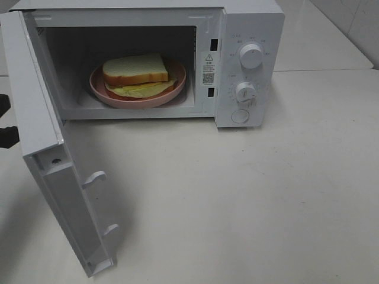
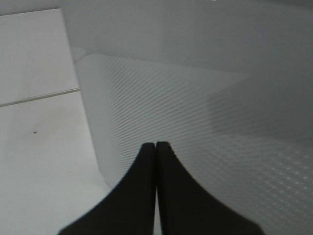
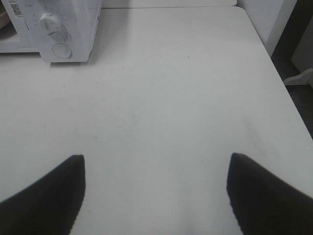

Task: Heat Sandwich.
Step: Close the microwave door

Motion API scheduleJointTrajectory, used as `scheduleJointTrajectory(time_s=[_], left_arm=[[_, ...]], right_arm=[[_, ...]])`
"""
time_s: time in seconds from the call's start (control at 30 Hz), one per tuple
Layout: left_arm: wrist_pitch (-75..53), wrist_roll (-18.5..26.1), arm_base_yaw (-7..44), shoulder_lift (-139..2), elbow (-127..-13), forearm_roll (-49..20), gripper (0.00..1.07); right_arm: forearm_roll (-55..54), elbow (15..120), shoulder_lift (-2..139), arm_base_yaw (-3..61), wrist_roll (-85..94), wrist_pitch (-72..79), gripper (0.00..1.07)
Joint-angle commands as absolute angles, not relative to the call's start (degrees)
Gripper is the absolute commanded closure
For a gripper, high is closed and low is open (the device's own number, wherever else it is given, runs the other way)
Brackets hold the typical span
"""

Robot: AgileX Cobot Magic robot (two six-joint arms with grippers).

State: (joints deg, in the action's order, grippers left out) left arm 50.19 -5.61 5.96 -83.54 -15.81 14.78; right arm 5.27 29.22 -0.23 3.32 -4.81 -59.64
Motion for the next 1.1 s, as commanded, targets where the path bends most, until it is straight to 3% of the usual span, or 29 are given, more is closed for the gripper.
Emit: scheduleJointTrajectory(time_s=[0.03, 0.83, 1.1], left_arm=[[52.9, -6.0, 7.8, -84.6, -16.5, 14.8, 1.06], [52.6, -5.3, 19.9, -91.2, -21.7, 6.7, 1.06], [52.2, -3.6, 28.0, -94.9, -26.5, 0.0, 1.06]], right_arm=[[5.1, 29.0, -1.7, 2.9, -4.3, -59.5, 0.31], [5.1, 29.0, -1.7, 2.9, -4.4, -59.5, 0.31], [5.1, 29.0, -1.7, 2.9, -4.3, -59.5, 0.31]])
